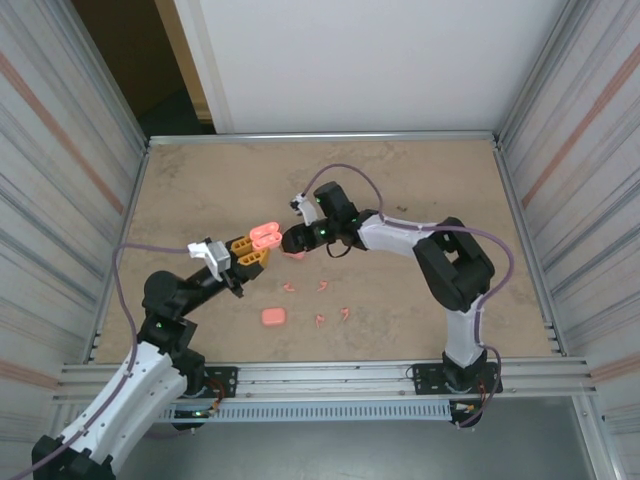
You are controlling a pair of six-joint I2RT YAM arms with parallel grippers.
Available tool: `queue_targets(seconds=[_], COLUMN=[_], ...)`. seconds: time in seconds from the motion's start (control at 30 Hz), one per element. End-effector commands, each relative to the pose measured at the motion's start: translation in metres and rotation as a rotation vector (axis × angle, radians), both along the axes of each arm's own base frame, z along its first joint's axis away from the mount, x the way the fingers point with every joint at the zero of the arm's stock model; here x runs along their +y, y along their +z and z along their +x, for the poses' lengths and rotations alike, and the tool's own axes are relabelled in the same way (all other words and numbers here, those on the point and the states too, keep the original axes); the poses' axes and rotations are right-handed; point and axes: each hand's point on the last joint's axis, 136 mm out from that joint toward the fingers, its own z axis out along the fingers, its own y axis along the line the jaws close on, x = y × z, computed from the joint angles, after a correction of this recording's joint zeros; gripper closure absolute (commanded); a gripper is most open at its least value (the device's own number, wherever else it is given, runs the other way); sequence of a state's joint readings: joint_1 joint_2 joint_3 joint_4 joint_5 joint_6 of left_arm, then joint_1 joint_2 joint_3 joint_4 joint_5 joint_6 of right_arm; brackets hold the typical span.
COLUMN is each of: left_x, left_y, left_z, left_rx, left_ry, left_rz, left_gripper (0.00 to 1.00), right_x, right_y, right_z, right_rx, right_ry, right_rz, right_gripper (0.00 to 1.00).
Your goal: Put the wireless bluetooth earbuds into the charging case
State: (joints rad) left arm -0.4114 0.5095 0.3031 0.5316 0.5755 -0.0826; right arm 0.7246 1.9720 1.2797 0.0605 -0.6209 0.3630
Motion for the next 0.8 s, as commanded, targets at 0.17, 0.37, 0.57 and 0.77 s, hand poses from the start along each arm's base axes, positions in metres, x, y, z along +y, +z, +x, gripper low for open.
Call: queue_targets(seconds=[0.17, 0.37, 0.57, 0.77], left_x=[0.007, 0.009, 0.009, 0.009], left_y=[0.014, 0.018, 0.02, 0.018], left_z=[-0.003, -0.006, -0.008, -0.007], left_rx=[0.024, 0.023, 0.016, 0.017], left_ry=[0.04, 0.039, 0.036, 0.041], left_rz=[0.034, 0.025, 0.025, 0.027], left_gripper=[1.0, 1.0, 1.0, 1.0], right_x=[0.037, 0.053, 0.063, 0.07], right_y=[-0.017, -0.034, -0.045, -0.058], right_z=[0.002, 0.003, 0.005, 0.002], right_rx=[0.027, 0.017, 0.013, 0.013], right_ry=[0.041, 0.075, 0.094, 0.121], right_rz=[-0.008, -0.069, -0.102, -0.15], right_gripper=[0.6, 0.63, 0.64, 0.64])
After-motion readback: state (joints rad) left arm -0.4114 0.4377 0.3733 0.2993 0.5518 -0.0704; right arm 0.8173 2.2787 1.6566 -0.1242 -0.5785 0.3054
